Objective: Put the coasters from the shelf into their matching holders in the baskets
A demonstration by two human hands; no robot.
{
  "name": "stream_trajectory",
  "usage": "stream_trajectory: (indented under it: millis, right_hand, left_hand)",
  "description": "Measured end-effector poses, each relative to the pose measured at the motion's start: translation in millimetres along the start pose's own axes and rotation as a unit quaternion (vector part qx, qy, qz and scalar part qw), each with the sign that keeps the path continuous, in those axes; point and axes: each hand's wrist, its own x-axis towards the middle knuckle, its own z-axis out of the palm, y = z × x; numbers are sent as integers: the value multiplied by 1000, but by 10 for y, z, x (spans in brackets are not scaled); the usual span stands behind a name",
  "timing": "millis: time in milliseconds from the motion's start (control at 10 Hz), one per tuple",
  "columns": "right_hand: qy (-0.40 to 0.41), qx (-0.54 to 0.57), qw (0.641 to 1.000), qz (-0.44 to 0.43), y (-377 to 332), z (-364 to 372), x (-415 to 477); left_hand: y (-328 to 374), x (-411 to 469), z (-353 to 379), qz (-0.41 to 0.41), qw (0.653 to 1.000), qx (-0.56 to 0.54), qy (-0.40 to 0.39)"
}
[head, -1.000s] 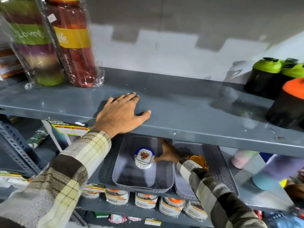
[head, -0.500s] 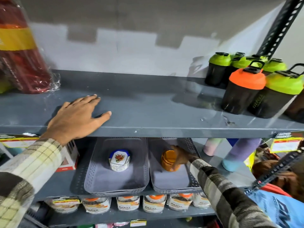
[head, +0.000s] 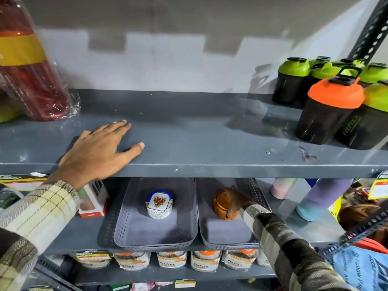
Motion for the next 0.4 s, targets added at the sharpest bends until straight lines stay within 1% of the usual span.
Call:
stream_trajectory:
  millis: [200, 400]
  right_hand:
    - [4, 8, 1000, 0, -16, -12, -43]
    - [-7, 4, 1000, 16, -49, -33, -90]
  left_hand:
    - [18, -16, -27, -2, 1000, 3, -18]
    - [54, -23, -61, -6, 1000, 4, -12]
